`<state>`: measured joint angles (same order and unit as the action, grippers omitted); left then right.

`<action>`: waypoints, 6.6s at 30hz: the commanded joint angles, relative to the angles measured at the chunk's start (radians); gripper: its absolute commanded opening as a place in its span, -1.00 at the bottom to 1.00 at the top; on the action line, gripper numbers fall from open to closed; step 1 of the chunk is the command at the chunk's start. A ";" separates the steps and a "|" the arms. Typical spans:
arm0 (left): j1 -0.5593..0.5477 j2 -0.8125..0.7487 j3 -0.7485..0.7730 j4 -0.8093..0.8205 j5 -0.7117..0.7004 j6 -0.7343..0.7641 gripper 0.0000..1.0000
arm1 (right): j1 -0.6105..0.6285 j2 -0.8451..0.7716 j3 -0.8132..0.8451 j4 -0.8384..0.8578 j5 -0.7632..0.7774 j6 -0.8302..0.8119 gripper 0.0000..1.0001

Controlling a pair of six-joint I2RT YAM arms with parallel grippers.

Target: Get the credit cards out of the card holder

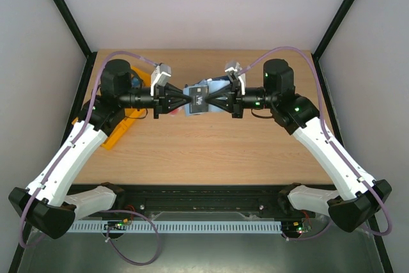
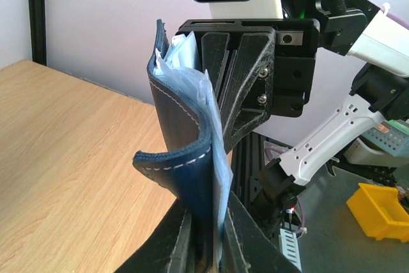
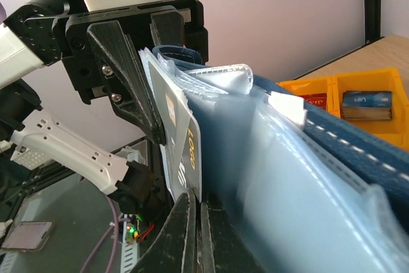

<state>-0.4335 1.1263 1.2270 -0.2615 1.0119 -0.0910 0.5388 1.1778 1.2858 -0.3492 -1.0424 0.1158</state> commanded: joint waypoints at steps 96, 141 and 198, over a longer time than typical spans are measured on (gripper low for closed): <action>-0.246 -0.301 -0.817 1.076 -0.712 2.089 0.06 | 0.144 0.184 0.031 -0.039 0.101 0.285 -0.97; 0.535 0.590 0.156 -0.688 -1.704 0.731 -0.96 | -0.037 0.248 0.154 -0.445 1.058 0.276 0.97; 0.607 0.565 -0.096 -0.389 -1.648 0.839 0.55 | -0.037 0.289 0.204 -0.471 0.951 0.296 0.97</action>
<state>0.1688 1.6993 1.0962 -0.5674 -0.6552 0.7658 0.5049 1.4555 1.4784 -0.8108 -0.0845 0.4286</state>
